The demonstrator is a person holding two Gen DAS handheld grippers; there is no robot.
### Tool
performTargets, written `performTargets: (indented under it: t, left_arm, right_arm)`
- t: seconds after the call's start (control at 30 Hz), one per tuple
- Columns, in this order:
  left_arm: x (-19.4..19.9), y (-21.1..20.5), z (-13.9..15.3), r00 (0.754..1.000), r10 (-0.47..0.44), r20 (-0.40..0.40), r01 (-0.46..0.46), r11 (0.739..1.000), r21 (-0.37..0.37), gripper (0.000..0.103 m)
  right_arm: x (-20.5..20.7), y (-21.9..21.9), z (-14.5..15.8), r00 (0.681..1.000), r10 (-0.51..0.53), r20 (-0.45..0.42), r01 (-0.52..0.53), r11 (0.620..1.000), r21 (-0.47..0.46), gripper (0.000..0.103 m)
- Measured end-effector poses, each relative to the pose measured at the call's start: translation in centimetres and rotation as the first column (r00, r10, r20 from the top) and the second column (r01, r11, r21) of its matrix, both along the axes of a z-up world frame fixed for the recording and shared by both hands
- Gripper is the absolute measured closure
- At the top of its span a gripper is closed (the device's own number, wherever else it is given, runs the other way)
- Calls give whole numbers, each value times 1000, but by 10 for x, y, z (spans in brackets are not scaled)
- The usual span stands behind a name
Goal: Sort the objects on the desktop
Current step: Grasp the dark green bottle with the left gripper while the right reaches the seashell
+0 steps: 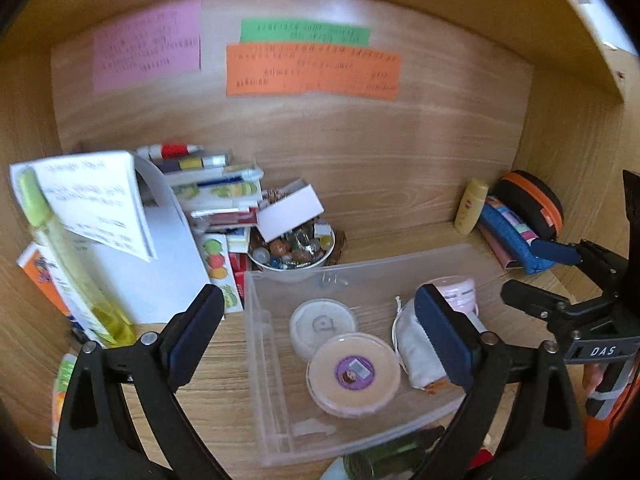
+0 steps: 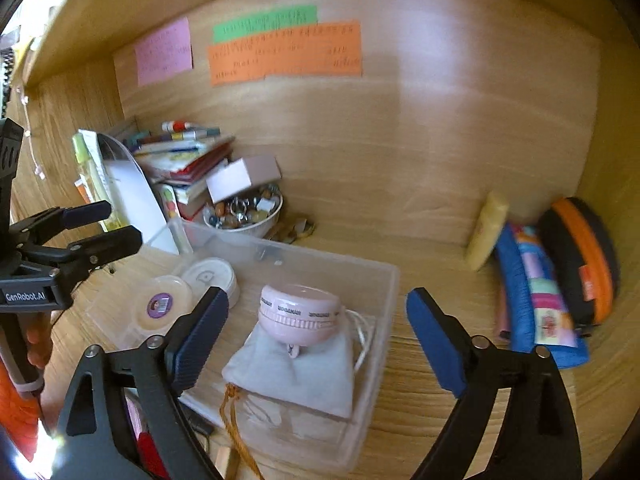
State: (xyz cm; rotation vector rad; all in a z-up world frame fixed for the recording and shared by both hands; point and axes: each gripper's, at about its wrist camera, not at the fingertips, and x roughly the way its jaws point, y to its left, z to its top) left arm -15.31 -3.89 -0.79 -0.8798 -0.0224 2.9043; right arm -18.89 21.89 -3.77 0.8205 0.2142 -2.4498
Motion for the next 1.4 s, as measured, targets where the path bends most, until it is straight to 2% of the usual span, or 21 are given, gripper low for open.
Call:
performTargets:
  t: [0.17, 0.37, 0.53, 0.73, 0.97, 1.07, 1.2, 1.4]
  left_arm:
    - [27, 1, 10, 999, 8, -47, -9, 1000, -20, 3]
    - [52, 5, 6, 999, 9, -40, -10, 999, -33, 2]
    - [62, 7, -14, 1000, 10, 18, -9, 1000, -20, 2]
    - [65, 12, -46, 992, 6, 124, -6, 1000, 0, 2]
    - [64, 15, -84, 968, -4, 253, 2, 1000, 7, 2]
    - [59, 15, -96, 952, -14, 307, 5, 999, 32, 2]
    - [53, 20, -101, 947, -27, 321, 10, 998, 54, 2]
    - [44, 27, -106, 940, -51, 337, 19, 995, 96, 2]
  right_arm:
    - [22, 18, 8, 999, -12, -37, 12, 1000, 1, 6]
    - [45, 31, 1, 998, -35, -51, 36, 999, 30, 6]
    - [64, 44, -13, 999, -45, -31, 46, 998, 51, 6]
    - [72, 57, -41, 995, -72, 69, 71, 997, 27, 6]
    - [89, 78, -73, 981, -115, 156, 109, 993, 45, 6]
    - [95, 88, -77, 979, -137, 152, 129, 990, 58, 6]
    - [103, 101, -79, 978, -171, 119, 161, 983, 89, 6]
    - [106, 116, -85, 977, -168, 134, 156, 983, 98, 9]
